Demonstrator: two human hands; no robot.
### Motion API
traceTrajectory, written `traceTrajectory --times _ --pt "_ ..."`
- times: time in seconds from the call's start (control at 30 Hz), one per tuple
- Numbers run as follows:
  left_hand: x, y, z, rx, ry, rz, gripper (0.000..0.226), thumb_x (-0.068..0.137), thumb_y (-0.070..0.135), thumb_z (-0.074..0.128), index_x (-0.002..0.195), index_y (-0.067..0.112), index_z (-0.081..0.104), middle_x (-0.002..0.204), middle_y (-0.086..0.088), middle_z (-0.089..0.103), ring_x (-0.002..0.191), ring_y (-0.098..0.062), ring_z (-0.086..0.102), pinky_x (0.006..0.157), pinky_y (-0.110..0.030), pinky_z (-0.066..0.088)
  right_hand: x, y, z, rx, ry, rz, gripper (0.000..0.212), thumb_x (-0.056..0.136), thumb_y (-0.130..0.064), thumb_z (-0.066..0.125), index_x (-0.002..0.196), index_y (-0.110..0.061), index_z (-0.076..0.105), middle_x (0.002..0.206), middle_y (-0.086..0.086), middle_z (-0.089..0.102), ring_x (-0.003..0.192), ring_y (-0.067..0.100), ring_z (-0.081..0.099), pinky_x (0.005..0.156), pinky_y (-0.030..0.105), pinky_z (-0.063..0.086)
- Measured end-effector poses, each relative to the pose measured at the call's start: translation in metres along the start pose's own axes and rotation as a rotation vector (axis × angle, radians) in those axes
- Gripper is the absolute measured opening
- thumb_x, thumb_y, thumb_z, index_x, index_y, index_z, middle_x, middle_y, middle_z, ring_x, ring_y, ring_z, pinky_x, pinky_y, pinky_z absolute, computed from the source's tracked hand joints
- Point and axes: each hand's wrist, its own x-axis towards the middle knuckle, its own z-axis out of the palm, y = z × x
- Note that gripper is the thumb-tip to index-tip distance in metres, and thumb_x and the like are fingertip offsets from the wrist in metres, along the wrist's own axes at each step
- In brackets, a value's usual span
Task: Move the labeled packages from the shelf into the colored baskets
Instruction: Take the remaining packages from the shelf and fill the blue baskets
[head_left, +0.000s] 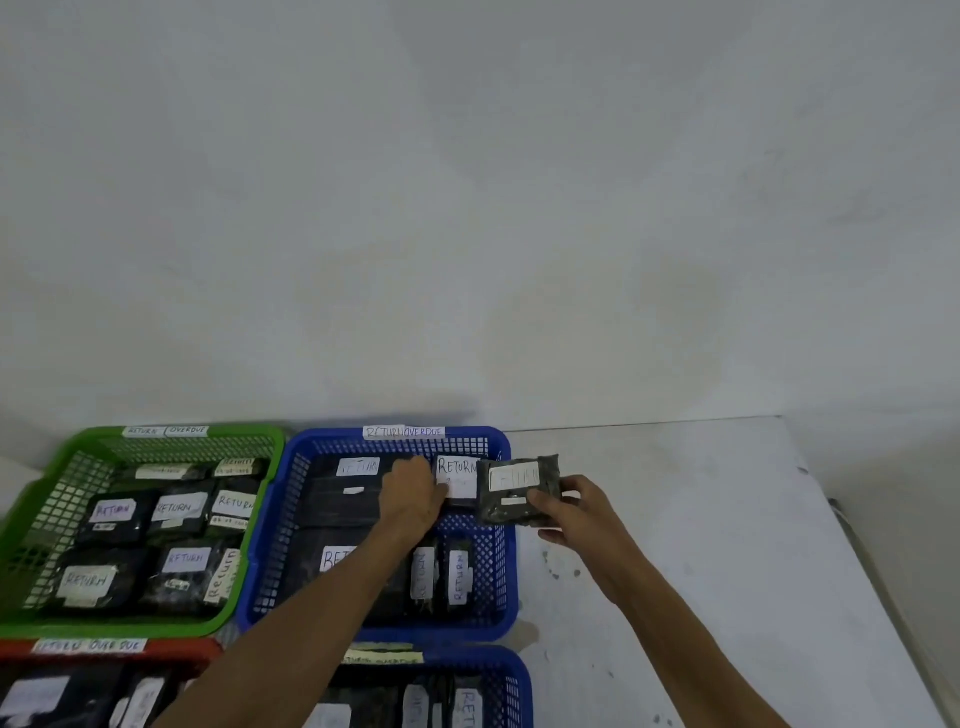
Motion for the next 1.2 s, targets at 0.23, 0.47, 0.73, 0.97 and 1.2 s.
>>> traceTrajectory --times 0.23,0.47,0.73,0.97,1.2 --pt "-0.028 -0.021 -0.002 -0.079 -0.108 0.383 0.016 0.089 0.036 0.07 0.092 0.02 0.069 0.084 0.006 0.071 0.071 -0.005 0.066 0.074 -0.028 0.06 0.007 0.004 0.006 -0.031 0.046 -0.021 0.037 0.093 -0.031 0.068 0.123 -0.017 0.051 0.118 0.005 0.067 0.101 0.018 0.069 0.083 0.03 0.059" --pt "-0.036 -0.041 0.033 0.339 -0.416 0.512 0.078 0.081 0.068 0.06 0.139 0.018 0.047 0.132 -0.007 0.049 0.121 -0.027 0.049 0.1 -0.042 0.046 0.007 0.0 0.01 -0.053 0.083 -0.037 0.04 0.093 -0.032 0.068 0.125 -0.017 0.049 0.119 0.005 0.066 0.1 0.018 0.069 0.081 0.028 0.059" --pt "-0.03 -0.037 0.02 0.139 -0.409 0.567 0.048 0.077 0.041 0.079 0.116 0.019 0.06 0.119 -0.004 0.053 0.109 -0.022 0.052 0.085 -0.032 0.047 0.002 0.0 0.013 -0.052 0.08 -0.026 0.04 0.092 -0.029 0.07 0.123 -0.016 0.05 0.115 0.007 0.068 0.097 0.018 0.071 0.079 0.029 0.059" --pt "-0.03 -0.038 0.002 0.109 -0.512 0.612 0.05 0.073 0.039 0.083 0.104 0.017 0.049 0.098 -0.001 0.06 0.085 -0.022 0.057 0.067 -0.036 0.046 -0.002 -0.002 0.015 -0.073 0.092 -0.05 0.04 0.092 -0.032 0.069 0.123 -0.017 0.05 0.117 0.006 0.067 0.097 0.017 0.07 0.076 0.026 0.058" --pt "-0.035 -0.025 0.0 0.04 -0.512 0.543 0.069 0.07 0.025 0.088 0.129 0.015 0.053 0.122 -0.003 0.06 0.104 -0.012 0.054 0.081 -0.022 0.042 -0.007 0.0 0.014 -0.095 0.098 -0.053 0.04 0.093 -0.03 0.068 0.124 -0.016 0.049 0.119 0.007 0.065 0.099 0.018 0.069 0.077 0.026 0.058"
